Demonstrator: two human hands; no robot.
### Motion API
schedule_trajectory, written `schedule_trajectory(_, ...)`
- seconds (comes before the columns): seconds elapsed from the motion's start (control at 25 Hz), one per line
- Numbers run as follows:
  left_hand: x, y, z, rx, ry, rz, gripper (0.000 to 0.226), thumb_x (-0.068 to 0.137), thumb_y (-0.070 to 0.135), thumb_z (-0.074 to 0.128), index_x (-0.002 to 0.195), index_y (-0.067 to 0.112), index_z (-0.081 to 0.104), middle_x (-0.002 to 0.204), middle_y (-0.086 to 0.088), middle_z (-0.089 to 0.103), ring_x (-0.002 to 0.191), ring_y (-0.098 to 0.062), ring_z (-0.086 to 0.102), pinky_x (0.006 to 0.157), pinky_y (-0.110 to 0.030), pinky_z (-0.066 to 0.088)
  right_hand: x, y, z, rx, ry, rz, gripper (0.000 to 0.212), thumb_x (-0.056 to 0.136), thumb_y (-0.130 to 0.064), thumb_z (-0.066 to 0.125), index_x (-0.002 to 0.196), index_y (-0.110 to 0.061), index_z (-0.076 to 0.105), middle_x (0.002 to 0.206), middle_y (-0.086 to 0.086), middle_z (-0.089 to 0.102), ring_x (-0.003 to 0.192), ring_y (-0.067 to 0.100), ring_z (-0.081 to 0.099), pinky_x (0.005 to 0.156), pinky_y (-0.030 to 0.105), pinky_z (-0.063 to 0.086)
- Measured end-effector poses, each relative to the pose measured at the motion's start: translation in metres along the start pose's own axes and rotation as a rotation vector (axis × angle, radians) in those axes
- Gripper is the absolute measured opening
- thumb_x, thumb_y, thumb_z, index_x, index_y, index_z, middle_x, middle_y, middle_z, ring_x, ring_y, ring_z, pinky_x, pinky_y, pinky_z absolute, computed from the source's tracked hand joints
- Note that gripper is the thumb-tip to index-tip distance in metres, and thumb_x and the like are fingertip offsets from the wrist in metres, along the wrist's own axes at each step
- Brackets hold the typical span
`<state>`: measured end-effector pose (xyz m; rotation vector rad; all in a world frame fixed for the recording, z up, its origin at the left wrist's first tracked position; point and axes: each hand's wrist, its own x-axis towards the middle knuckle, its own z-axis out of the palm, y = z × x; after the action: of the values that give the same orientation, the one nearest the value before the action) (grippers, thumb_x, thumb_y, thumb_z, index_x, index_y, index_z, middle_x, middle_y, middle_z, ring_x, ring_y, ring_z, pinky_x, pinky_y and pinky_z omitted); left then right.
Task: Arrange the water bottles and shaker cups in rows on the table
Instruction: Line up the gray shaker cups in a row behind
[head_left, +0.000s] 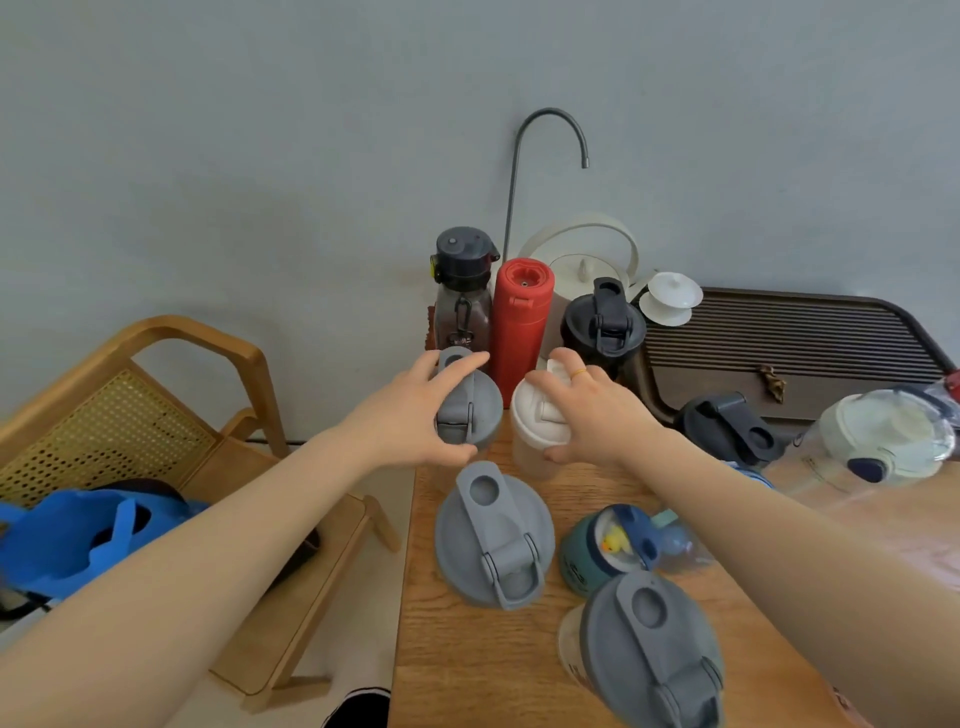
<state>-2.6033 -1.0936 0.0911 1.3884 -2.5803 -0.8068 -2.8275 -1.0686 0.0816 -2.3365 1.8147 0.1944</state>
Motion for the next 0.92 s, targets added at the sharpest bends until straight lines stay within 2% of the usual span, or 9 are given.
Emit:
schedule_trajectory(0.2,0.012,-0.011,-0.005,0.095,0.006,0.028,0.095,0.071,0.038,0.07,0.141,0.044,0.006,0.146,0.0,0.02,0.124,-0.024,0.035,0.091,-0.035,0.046,0.013,-0.008,0.003,-0.022,0.043,-0.031,0.083,0.07,-0.039,0.071,0.138,-0.028,0.025,0.152,0.009,0.011,0.121,0.035,0.039,0.084,0.042,0.047)
schedule_trajectory(0.36,0.021,-0.015,-0.008,0.109,0.056,0.05,0.094,0.073,0.035,0.069,0.143,0.039,0.007,0.148,-0.003,0.021,0.131,-0.025,0.025,0.1,-0.036,0.036,0.017,-0.013,0.008,-0.01,0.117,0.008,0.081,0.072,-0.038,0.07,0.138,-0.026,0.025,0.153,0.009,0.01,0.121,0.034,0.04,0.085,0.04,0.047)
schedule_trajectory(0.52,0.024,-0.015,-0.007,0.128,0.063,0.06,0.094,0.072,0.035,0.069,0.144,0.037,0.008,0.148,-0.007,0.02,0.134,-0.027,0.021,0.105,-0.041,0.034,0.014,-0.015,0.01,-0.039,0.131,0.017,0.08,0.073,-0.037,0.07,0.139,-0.024,0.025,0.154,0.01,0.01,0.125,0.033,0.038,0.087,0.041,0.047)
schedule_trajectory(0.64,0.021,-0.013,-0.006,0.133,0.069,0.04,0.095,0.071,0.036,0.07,0.144,0.037,0.009,0.151,-0.008,0.009,0.137,-0.03,0.014,0.108,-0.044,0.031,0.012,-0.015,0.009,-0.014,0.106,0.039,0.081,0.071,-0.038,0.072,0.136,-0.024,0.027,0.155,0.012,0.008,0.125,0.035,0.037,0.09,0.043,0.046)
schedule_trajectory(0.8,0.015,-0.004,-0.011,0.264,0.132,0.051,0.092,0.073,0.047,0.067,0.144,0.032,0.011,0.154,-0.007,-0.017,0.141,-0.032,-0.009,0.114,-0.049,0.01,0.001,-0.01,0.002,0.006,0.068,0.03,0.075,0.066,-0.038,0.071,0.128,-0.022,0.033,0.147,0.014,0.02,0.12,0.038,0.039,0.091,0.044,0.045)
schedule_trajectory(0.84,0.013,-0.001,-0.012,0.278,0.139,0.067,0.087,0.076,0.046,0.065,0.144,0.031,0.013,0.154,-0.007,-0.019,0.141,-0.031,-0.011,0.113,-0.049,0.007,-0.004,-0.008,0.001,0.002,0.069,0.011,0.072,0.065,-0.039,0.071,0.126,-0.022,0.035,0.143,0.014,0.024,0.117,0.037,0.04,0.089,0.043,0.045)
schedule_trajectory(0.92,0.013,0.005,-0.011,0.245,0.163,0.148,0.074,0.08,0.04,0.062,0.142,0.026,0.025,0.156,-0.009,-0.01,0.141,-0.03,-0.009,0.113,-0.049,0.008,-0.01,-0.003,0.0,0.015,0.073,-0.007,0.068,0.066,-0.041,0.07,0.123,-0.023,0.037,0.139,0.012,0.029,0.113,0.036,0.043,0.09,0.043,0.044)
